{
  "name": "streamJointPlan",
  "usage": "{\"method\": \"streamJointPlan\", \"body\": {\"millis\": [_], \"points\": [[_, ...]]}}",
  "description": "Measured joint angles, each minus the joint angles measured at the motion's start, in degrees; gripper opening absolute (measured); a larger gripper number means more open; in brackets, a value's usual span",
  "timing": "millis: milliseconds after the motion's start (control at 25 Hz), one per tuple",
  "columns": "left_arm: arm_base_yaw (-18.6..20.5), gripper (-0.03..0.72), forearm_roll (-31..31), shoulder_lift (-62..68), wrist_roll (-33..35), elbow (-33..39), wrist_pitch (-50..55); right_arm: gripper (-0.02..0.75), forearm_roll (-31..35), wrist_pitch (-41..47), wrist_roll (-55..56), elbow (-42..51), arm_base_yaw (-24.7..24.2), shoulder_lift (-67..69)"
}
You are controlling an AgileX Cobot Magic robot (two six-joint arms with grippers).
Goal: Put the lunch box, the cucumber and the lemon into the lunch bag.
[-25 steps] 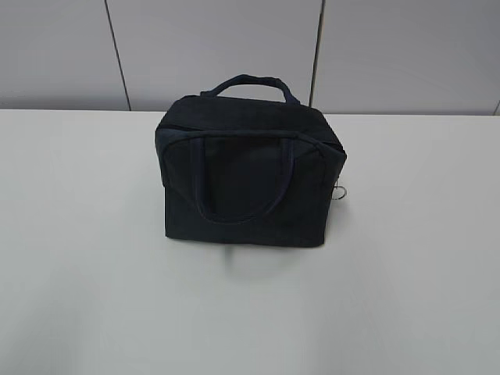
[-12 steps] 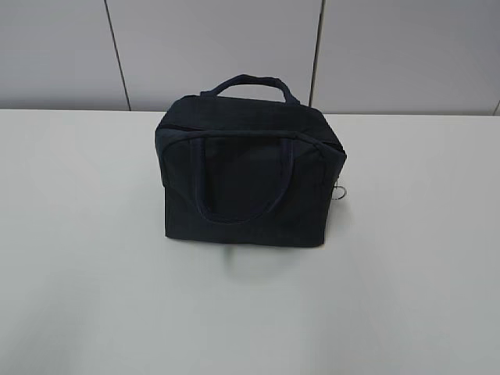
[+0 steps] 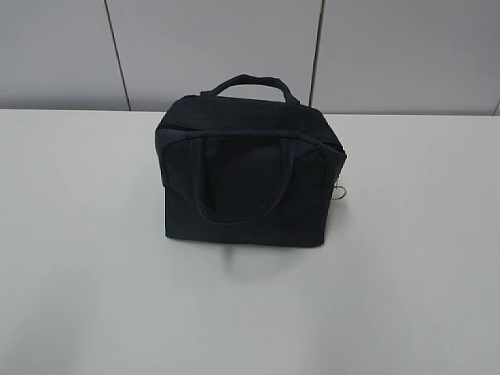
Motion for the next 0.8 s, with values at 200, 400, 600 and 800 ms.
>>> {"method": "streamJointPlan", "body": {"millis": [200, 400, 600, 800], "points": [[0.0, 0.321, -0.6, 0.0, 0.0, 0.0, 0.0, 0.421, 0.0, 0.0, 0.0, 0.0, 0.0, 0.0], [0.0, 0.321, -1.0, 0.0, 0.0, 0.0, 0.0, 0.421, 0.0, 0.0, 0.0, 0.0, 0.0, 0.0], [0.0, 0.321, -1.1, 0.0, 0.0, 0.0, 0.0, 0.421, 0.0, 0.0, 0.0, 0.0, 0.0, 0.0], [0.0, 0.321, -1.1, 0.0, 0.0, 0.0, 0.0, 0.421, 0.0, 0.0, 0.0, 0.0, 0.0, 0.0]]}}
